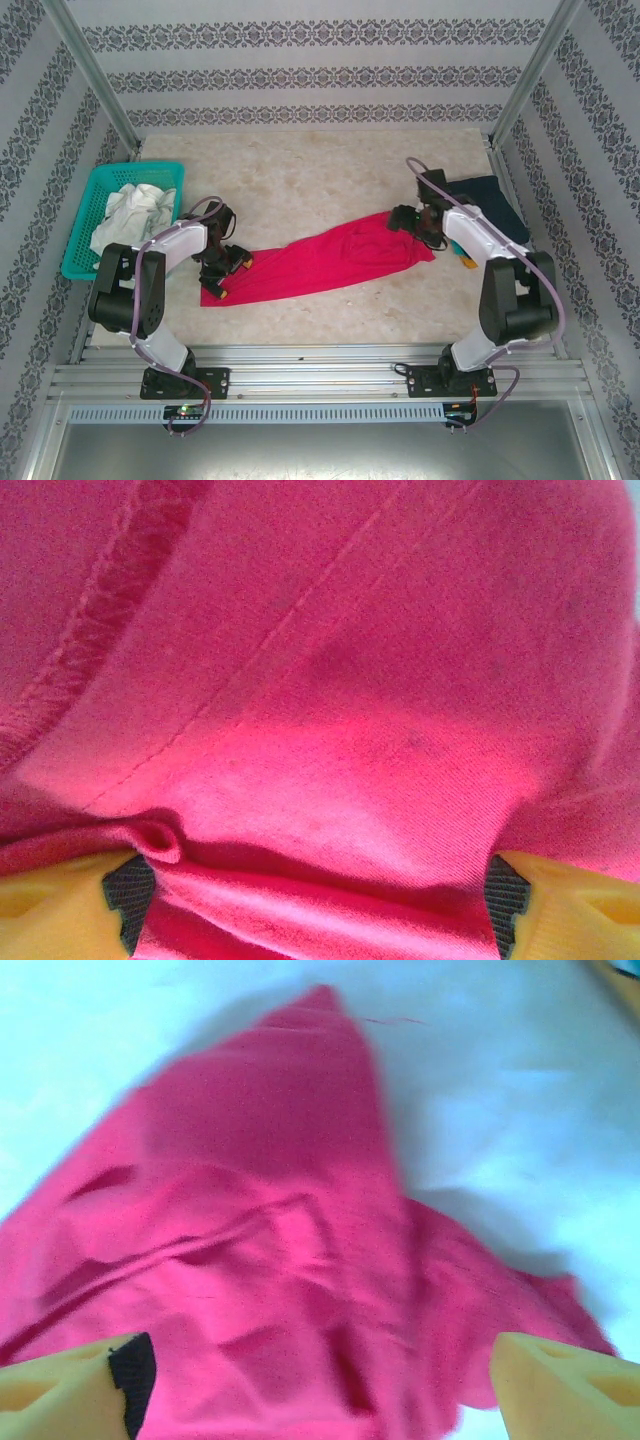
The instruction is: Fold and stack the t-shirts
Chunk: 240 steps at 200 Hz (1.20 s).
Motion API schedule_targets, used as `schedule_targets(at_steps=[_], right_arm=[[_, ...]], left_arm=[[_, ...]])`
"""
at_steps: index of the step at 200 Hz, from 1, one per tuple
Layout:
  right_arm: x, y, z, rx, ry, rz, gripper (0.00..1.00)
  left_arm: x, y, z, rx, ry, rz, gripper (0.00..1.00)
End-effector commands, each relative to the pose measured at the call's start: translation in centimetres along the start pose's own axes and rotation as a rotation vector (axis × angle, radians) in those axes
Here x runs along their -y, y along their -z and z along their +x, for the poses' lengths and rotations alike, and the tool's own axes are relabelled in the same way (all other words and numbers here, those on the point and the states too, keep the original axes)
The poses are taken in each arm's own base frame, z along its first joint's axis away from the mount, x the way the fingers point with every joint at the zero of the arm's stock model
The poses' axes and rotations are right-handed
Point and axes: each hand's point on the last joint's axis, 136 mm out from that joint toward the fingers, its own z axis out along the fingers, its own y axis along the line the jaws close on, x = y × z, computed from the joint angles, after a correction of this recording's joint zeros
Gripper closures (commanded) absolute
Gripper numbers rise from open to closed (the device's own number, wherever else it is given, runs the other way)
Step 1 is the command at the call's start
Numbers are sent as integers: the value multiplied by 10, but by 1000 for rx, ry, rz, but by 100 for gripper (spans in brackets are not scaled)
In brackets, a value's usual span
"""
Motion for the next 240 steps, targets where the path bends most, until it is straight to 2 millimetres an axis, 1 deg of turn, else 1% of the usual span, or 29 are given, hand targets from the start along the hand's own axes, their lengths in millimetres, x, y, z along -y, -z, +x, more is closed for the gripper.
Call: schedule_targets(at_steps=[1,13,30,43,60,83,110,121,134,158,172,188,201,214,230,240], right_arm=[[27,-18,16,-56,-73,19,12],[21,-26,18,-84,-53,-36,12],[7,-39,20,-134,4,-105,19],[4,-48,22,-164,34,-108,24],[3,-57,25,-189,49,-111,34],[4,-60,21,-166,59,-106,58],[4,-55,3,-109,93,-105,85],[-2,-53,-2,-108,85,-162,93],[-9,-52,-6,-105,81,-221,100],[-10,-50,-12,-96,100,-233,100],[-9,-53,-18,-96,119,-212,100],[-10,-62,-29,-106,145,-197,100],[-9,-76,-36,-128,139,-177,100],[-15,-85,-50,-142,132,-172,99],[-27,-93,-78,-115,113,-175,98],[-34,-97,-94,-95,99,-173,95]], left_arm=[[-9,-10,-5,3,8,-56,12],[-8,-11,-6,2,5,-57,12],[-8,-12,-6,-4,6,-58,12],[-8,-12,-5,-4,3,-57,12],[-10,-10,-5,4,3,-60,12],[-12,-9,-6,11,9,-57,12],[-15,-12,-5,8,13,-61,12],[-17,-13,-4,3,15,-67,12],[-18,-12,-3,3,12,-68,12],[-20,-9,-3,12,18,-64,12],[-22,-8,2,0,34,-54,12],[-28,-11,11,-14,53,-40,12],[-31,-14,18,-23,63,-32,12],[-32,-16,24,-36,61,-26,12],[-29,-14,30,-43,44,-23,11],[-23,-10,31,-38,30,-12,10]])
